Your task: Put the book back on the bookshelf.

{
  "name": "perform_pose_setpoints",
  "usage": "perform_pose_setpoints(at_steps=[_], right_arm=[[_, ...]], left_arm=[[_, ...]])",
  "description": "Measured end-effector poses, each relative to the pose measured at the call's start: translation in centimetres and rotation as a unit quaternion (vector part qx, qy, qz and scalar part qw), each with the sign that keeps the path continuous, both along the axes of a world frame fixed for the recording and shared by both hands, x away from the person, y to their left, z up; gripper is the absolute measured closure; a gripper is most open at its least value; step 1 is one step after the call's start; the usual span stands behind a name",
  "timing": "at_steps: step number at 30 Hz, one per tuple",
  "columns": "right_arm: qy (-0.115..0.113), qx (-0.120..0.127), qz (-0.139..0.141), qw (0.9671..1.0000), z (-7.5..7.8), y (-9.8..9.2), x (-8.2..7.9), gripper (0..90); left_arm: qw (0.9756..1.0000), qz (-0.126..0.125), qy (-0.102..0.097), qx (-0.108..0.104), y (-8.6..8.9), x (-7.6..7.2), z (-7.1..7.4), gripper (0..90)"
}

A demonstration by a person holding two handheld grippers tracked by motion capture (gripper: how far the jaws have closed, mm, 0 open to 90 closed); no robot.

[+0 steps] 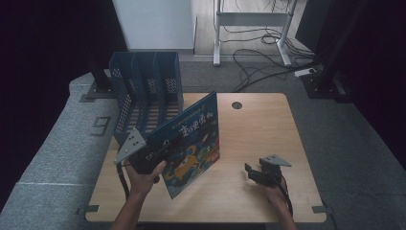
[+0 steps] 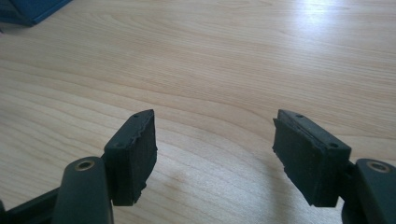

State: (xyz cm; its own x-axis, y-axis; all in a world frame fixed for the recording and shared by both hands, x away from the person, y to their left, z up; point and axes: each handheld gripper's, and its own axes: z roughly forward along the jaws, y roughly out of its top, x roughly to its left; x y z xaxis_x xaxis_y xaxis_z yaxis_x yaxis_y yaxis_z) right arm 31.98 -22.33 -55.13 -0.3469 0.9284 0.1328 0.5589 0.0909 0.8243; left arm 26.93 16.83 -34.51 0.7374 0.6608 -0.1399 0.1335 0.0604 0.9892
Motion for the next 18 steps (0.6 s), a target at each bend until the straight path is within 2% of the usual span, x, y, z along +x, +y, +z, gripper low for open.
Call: perform_pose_setpoints(at_steps=[5, 9, 18], right_arm=[[0.005, -0.027, -0.003, 0.9996, 0.0, 0.5, 0.0, 29.9], [0.015, -0.046, -0.013, 0.9988, -0.1, 0.8, 0.1, 29.6], [0.037, -0.052, -0.015, 0.9979, -0.2, 1.0, 0.5, 28.8]], left_arm=[[0.9999, 0.008, 0.003, -0.011, 0.6, 0.1, 0.2, 82.1], [0.9998, 0.015, 0.006, -0.007, 1.0, 0.2, 0.2, 82.0], [0.9996, 0.028, 0.005, -0.004, 1.5, 0.3, 0.7, 82.0]])
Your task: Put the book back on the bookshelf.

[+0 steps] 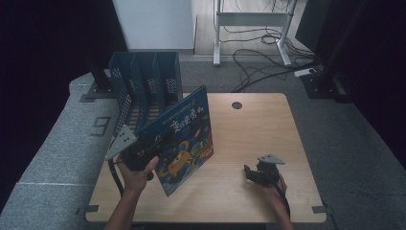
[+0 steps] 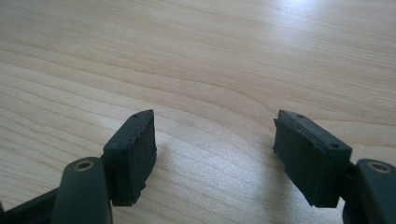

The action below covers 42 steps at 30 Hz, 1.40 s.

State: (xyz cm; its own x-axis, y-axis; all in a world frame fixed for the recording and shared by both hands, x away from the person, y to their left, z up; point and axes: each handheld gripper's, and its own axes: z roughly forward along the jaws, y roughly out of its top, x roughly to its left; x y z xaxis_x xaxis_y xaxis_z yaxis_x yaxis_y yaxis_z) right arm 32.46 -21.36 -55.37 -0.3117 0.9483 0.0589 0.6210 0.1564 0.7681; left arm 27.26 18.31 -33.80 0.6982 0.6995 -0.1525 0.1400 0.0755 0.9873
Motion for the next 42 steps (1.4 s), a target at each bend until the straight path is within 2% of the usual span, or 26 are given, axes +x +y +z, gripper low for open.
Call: perform_pose_setpoints(at_steps=[11, 29, 42], right_arm=[[0.003, -0.022, 0.002, 0.9997, -0.1, 0.5, 0.0, 28.1], [0.004, -0.021, 0.000, 0.9998, 0.0, 0.5, -0.1, 28.6], [0.002, -0.022, 0.000, 0.9998, -0.1, 0.5, -0.1, 28.6]], left_arm=[[0.9998, 0.017, -0.003, -0.003, 0.9, -0.2, 0.8, 82.0], [0.9990, 0.045, 0.003, -0.008, 2.5, 0.2, 2.1, 82.0], [0.9984, 0.056, -0.001, 0.003, 3.3, 0.2, 3.0, 82.0]])
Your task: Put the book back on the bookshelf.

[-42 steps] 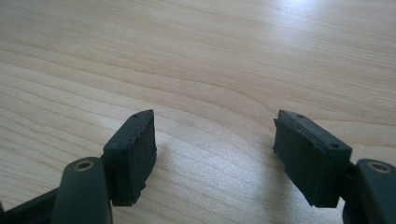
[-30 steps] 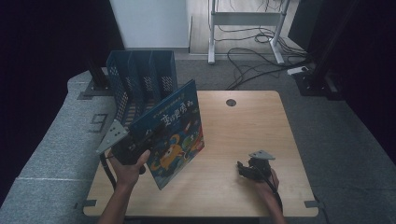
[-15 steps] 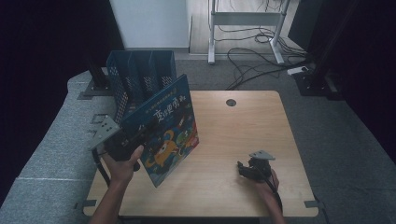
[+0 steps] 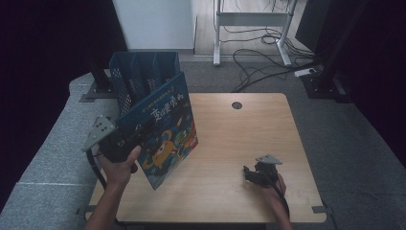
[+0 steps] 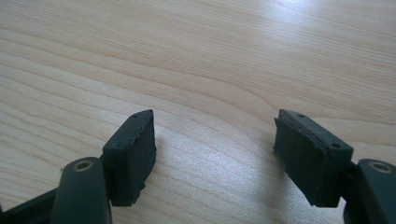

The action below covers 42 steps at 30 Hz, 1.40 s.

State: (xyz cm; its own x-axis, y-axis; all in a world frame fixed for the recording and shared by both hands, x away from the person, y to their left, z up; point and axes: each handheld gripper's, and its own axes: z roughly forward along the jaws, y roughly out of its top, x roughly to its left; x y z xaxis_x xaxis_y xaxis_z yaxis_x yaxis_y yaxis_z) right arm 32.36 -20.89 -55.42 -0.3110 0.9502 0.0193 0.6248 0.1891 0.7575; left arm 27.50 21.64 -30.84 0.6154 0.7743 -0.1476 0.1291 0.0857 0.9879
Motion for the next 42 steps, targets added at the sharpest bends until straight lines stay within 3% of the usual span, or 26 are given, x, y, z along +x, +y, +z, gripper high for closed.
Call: perform_pose_setpoints(at_steps=[32, 42], right_arm=[[-0.001, 0.001, -0.001, 1.0000, 0.0, -0.1, 0.0, 29.5], [-0.001, 0.001, -0.002, 1.0000, 0.0, 0.0, 0.0, 29.6]], left_arm=[[0.9994, 0.035, 0.004, -0.001, 2.3, 0.4, 0.3, 82.1], [0.9988, 0.050, -0.004, 0.001, 3.0, 0.3, 0.8, 82.1]])
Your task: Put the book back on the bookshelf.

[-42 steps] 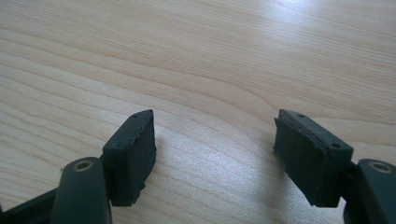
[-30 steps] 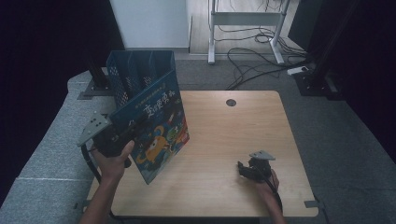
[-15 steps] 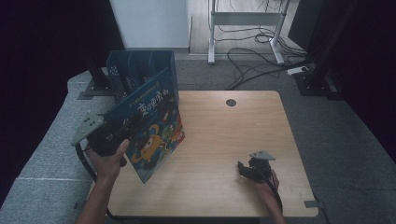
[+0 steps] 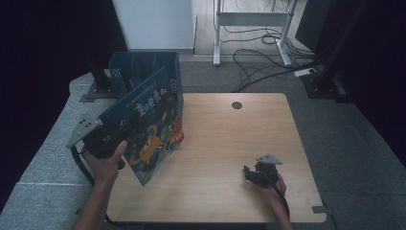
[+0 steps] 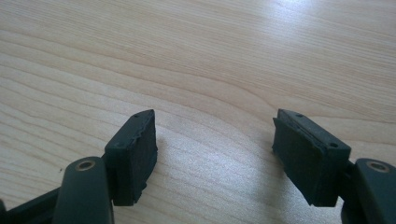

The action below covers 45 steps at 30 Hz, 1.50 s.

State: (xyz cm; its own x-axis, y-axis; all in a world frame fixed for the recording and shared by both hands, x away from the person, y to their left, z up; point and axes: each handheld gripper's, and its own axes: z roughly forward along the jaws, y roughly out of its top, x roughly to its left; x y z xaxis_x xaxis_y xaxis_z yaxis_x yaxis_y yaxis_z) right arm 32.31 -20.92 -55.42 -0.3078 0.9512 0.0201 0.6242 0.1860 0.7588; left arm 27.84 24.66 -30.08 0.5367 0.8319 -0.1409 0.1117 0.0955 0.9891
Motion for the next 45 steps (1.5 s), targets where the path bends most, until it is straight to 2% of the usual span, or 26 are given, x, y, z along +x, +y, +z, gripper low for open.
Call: perform_pose_setpoints(at_steps=[12, 25, 45], right_arm=[[-0.001, 0.002, 0.000, 1.0000, 0.0, -0.1, 0.0, 29.7], [0.000, 0.001, 0.000, 1.0000, 0.0, 0.0, 0.0, 29.8], [0.000, -0.001, -0.001, 1.0000, 0.0, 0.0, 0.0, 30.0]], left_arm=[[0.9998, 0.018, 0.000, -0.005, 0.9, 0.2, 0.1, 82.1], [0.9993, 0.037, -0.009, -0.003, 1.6, 0.2, 1.1, 82.1], [0.9986, 0.052, -0.008, 0.007, 1.0, 1.7, 1.9, 82.1]])
